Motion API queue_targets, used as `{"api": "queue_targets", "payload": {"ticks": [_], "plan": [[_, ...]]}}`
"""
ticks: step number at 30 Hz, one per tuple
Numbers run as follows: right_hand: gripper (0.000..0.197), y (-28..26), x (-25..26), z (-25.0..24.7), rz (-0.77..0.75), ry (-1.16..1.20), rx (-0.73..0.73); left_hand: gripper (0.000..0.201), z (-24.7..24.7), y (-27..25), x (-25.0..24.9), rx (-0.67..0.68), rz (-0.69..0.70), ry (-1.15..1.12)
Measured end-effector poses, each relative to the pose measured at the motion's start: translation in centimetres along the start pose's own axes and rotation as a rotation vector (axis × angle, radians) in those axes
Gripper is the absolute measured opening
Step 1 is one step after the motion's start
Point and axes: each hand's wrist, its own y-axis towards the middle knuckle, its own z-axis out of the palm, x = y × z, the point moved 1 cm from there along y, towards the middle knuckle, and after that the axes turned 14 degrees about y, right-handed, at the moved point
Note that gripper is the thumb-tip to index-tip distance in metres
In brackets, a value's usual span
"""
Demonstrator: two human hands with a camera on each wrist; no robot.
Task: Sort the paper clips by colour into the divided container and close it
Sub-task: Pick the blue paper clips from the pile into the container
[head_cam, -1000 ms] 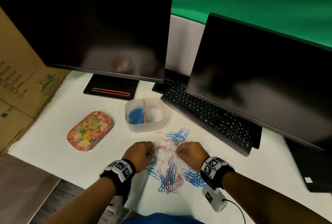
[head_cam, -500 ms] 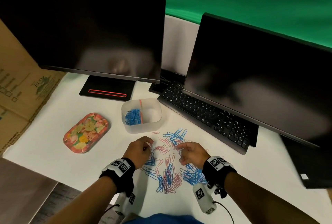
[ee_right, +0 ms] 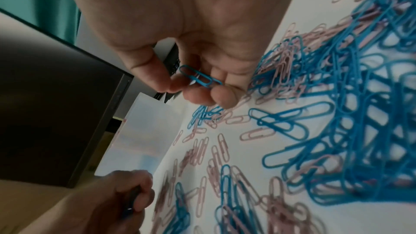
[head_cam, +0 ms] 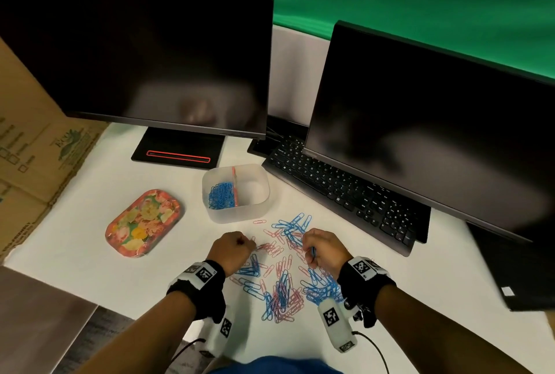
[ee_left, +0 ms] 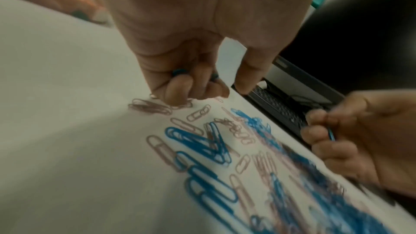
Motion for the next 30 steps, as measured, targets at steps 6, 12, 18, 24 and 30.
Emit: {"api": "queue_targets", "payload": {"ticks": [6, 12, 18, 24, 30], "plan": [[0.018, 1.2, -0.3, -0.9, -0.138, -0.474, -0.156, 0.023, 2.0, -0.6, -0.1, -0.013, 0.051, 0.449], [0.021, 2.3, 2.0, -1.7, -0.222, -0.871, -0.235, 0.020, 2.6, -0.8, -0.1, -0.036, 0.081, 0.498], [0.032, 4.4, 3.8, -0.1, -0.320, -1.268, -0.092, 0.014, 1.3, -1.0, 0.2, -0.096, 0.113, 0.281], [0.022, 5.1, 3.5, 0.0, -0.296, -1.416, -0.027, 0.015, -0.5, -0.9, 1.4, -0.114, 0.071, -0.086], [0.010, 4.8, 3.1, -0.5, -0.277, -1.370, -0.047, 0.021, -2.6, -1.2, 1.7, 0.050, -0.125, -0.710]]}}
